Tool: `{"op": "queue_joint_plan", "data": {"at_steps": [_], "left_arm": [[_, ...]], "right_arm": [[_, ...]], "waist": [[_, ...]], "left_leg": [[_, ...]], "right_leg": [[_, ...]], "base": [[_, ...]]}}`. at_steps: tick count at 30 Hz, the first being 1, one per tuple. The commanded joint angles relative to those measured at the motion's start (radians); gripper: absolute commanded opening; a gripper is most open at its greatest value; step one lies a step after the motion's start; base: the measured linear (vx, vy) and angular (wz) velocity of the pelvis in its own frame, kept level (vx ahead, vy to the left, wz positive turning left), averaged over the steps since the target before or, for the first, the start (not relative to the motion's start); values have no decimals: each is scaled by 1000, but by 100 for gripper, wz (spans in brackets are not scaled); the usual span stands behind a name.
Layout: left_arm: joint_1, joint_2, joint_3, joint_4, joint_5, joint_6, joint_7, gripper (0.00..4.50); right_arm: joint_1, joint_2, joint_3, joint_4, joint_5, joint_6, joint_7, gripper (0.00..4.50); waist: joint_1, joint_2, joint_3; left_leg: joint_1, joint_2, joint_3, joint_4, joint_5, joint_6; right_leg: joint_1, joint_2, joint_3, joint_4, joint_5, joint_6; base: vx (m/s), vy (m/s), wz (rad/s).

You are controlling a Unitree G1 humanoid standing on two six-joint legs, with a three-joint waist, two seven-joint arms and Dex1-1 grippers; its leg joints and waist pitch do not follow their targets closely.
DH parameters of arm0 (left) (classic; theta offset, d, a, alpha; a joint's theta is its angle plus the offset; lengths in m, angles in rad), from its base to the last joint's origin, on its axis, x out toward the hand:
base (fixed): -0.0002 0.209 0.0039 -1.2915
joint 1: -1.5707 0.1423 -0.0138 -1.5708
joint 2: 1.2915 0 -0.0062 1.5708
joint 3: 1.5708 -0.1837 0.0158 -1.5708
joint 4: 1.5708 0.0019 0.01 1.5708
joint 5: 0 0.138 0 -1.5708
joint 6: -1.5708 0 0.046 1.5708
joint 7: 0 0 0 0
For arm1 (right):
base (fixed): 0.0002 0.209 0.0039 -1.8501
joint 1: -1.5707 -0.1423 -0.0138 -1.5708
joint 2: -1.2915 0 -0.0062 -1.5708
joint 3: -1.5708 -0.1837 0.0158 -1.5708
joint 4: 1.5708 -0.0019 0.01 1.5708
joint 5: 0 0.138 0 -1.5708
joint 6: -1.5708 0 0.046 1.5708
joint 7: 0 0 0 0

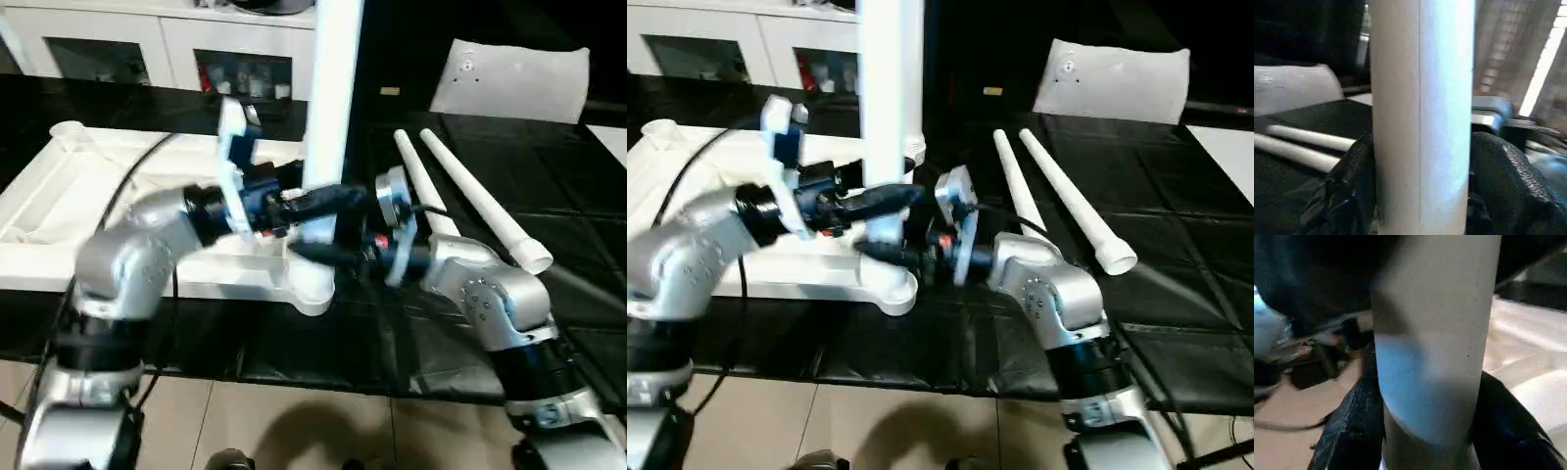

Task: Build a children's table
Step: Pick table leg

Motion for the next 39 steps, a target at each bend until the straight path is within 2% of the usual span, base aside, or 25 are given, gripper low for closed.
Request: {"op": "queue_joint_plan", "data": {"at_steps": [1, 2, 3, 7, 9, 15, 26, 33, 35, 36, 37, 39], "left_arm": [[20, -44, 13, -50, 50, -22, 128, 296], [29, -66, 19, -63, 65, -34, 172, 296], [32, -84, 25, -73, 75, -42, 206, 266], [37, -144, 33, -103, 104, -73, 308, 253], [38, -162, 22, -112, 134, -83, 353, 219], [61, -220, 13, -139, 163, -90, 449, 188], [72, -240, -9, -151, 176, -83, 482, 184], [49, -239, 21, -131, 153, -52, 497, 184], [37, -237, 31, -118, 145, -46, 496, 184], [32, -237, 35, -113, 140, -41, 496, 184], [23, -234, 43, -104, 129, -30, 492, 184], [14, -228, 51, -95, 119, -20, 487, 184]], "right_arm": [[4, 12, -22, 12, -36, -34, -71, 195], [5, 18, -20, 13, -46, -41, -90, 195], [6, 22, -19, 14, -53, -48, -100, 195], [9, 38, -21, 17, -71, -62, -137, 195], [10, 44, -19, 24, -87, -74, -153, 195], [10, 55, -16, 33, -101, -94, -185, 195], [5, 58, -15, 46, -112, -110, -199, 195], [-7, 56, -20, 55, -131, -105, -223, 195], [-11, 58, -28, 57, -117, -91, -219, 195], [-12, 59, -33, 57, -108, -83, -216, 230], [-14, 58, -39, 53, -94, -70, -209, 230], [-16, 56, -45, 47, -78, -57, -198, 269]], "waist": [[-5, 5, -81], [-8, 3, -80], [-8, 2, -80], [-7, 2, -80], [-9, 0, -80], [-10, -1, -80], [-10, 0, -79], [-12, 2, -79], [-11, 3, -80], [-11, 3, -80], [-12, -1, -80], [-12, 0, -80]], "left_leg": [[4, 6, 18, -64, -120, -17], [-1, 8, 16, -65, -122, -21], [1, 6, 18, -63, -126, -17], [-1, 5, 17, -62, -129, -7], [-1, 5, 17, -62, -126, -4], [-2, 5, 17, -61, -136, 0], [-1, 5, 17, -61, -142, 6], [0, 4, 17, -61, -145, 2], [0, 3, 17, -61, -142, 3], [0, 4, 16, -61, -141, 3], [0, 3, 17, -61, -141, 4], [1, 2, 17, -60, -139, 4]], "right_leg": [[66, -64, 36, -69, -234, -135], [68, -64, 36, -67, -227, -136], [69, -65, 36, -72, -240, -132], [68, -63, 36, -74, -253, -120], [68, -63, 36, -73, -246, -116], [67, -63, 36, -75, -254, -113], [64, -61, 36, -76, -246, -116], [64, -60, 35, -75, -242, -121], [65, -61, 36, -75, -241, -120], [65, -61, 35, -75, -238, -121], [65, -60, 35, -76, -236, -120], [66, -60, 35, -73, -231, -124]], "base": [[0, 0, 0], [0, 0, 0], [0, 0, 0], [0, 0, 0], [0, 0, 0], [0, 0, 0], [0, 0, 0], [0, 0, 0], [0, 0, 0], [0, 0, 0], [0, 0, 0], [0, 0, 0]]}}
